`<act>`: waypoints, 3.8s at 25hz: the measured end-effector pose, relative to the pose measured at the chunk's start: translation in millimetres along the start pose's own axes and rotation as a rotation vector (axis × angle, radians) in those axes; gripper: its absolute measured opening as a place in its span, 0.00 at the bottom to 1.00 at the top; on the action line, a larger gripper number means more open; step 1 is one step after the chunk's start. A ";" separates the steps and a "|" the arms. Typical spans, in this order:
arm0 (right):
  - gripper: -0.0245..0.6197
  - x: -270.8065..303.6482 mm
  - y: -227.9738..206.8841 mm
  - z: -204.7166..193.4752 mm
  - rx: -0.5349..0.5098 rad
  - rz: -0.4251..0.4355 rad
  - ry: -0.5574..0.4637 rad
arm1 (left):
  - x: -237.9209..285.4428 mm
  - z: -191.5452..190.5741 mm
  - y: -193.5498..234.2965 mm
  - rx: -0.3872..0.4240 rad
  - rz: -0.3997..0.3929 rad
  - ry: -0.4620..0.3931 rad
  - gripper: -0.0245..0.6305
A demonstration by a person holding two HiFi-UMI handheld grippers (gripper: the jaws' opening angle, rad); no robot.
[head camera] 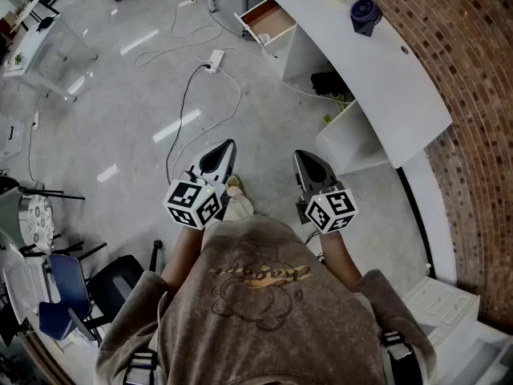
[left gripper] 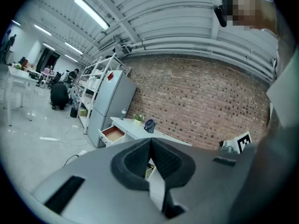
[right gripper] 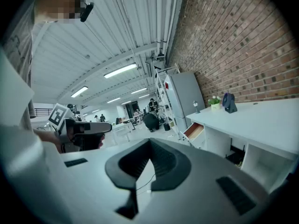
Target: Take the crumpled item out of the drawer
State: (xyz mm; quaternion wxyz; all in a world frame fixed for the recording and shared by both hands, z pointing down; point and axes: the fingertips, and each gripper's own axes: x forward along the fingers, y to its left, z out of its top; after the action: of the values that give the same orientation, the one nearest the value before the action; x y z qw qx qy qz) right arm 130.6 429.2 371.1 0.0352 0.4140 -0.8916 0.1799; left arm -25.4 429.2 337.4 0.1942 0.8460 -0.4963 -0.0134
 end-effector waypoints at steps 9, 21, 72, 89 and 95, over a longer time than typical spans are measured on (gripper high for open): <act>0.03 9.4 -3.2 -1.1 0.001 0.012 0.002 | 7.0 1.7 5.5 -0.005 0.004 -0.008 0.05; 0.03 62.4 -13.8 6.0 0.024 -0.015 0.027 | 37.0 16.0 57.5 -0.029 0.001 0.001 0.05; 0.03 326.1 -149.9 99.8 0.008 -0.089 0.003 | 263.7 126.3 235.6 0.004 -0.098 0.011 0.05; 0.03 397.7 -236.3 153.2 0.001 -0.041 0.032 | 362.3 166.4 256.7 0.019 -0.061 0.025 0.05; 0.03 416.9 -274.8 169.9 0.002 -0.010 0.026 | 403.1 173.7 261.2 0.014 -0.036 0.014 0.05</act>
State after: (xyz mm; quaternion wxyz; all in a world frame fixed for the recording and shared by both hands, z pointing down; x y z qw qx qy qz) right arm 78.7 -95.6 381.0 0.0473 0.4163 -0.8887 0.1861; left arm -76.4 -79.0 334.7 0.1917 0.8562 -0.4797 -0.0076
